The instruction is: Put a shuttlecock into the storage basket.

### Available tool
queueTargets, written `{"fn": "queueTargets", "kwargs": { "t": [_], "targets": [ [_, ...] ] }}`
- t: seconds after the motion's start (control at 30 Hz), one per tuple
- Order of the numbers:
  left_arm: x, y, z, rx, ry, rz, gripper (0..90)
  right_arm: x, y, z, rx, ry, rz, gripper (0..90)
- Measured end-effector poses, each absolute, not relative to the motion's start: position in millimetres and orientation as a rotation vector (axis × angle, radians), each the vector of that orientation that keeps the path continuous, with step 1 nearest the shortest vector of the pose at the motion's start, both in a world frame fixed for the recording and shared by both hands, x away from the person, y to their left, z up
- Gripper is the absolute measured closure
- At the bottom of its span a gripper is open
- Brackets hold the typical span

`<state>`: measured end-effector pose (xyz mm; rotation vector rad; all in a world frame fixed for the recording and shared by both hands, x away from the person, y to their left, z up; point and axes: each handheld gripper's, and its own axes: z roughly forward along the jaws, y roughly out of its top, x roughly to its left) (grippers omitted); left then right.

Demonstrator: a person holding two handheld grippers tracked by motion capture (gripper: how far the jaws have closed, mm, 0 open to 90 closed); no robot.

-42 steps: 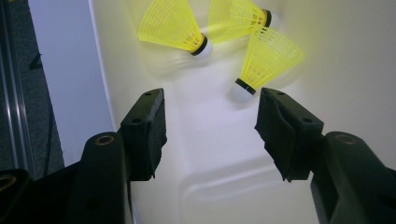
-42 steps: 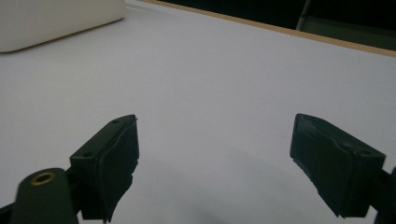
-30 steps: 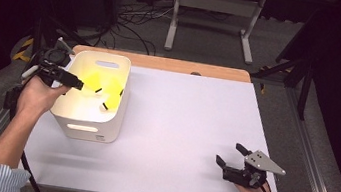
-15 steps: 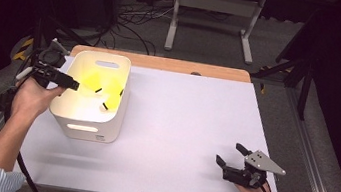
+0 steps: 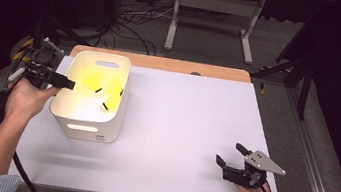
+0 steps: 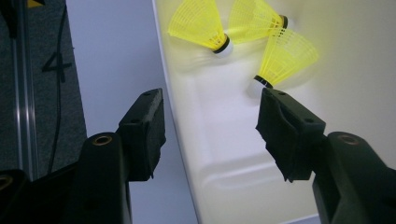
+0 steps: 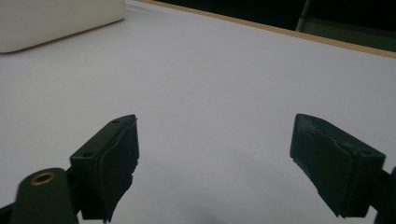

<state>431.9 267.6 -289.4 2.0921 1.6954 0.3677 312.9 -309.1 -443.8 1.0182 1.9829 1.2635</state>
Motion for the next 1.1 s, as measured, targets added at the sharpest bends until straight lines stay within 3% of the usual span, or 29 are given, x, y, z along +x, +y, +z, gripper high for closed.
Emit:
{"fn": "queueTargets", "kwargs": {
  "t": [1.1],
  "targets": [
    [421.9,306.0,-298.8,1.972,1.782,0.365,48.2,313.1,-308.9,-443.8,1.017,1.983,1.264,16.2]
  ]
}}
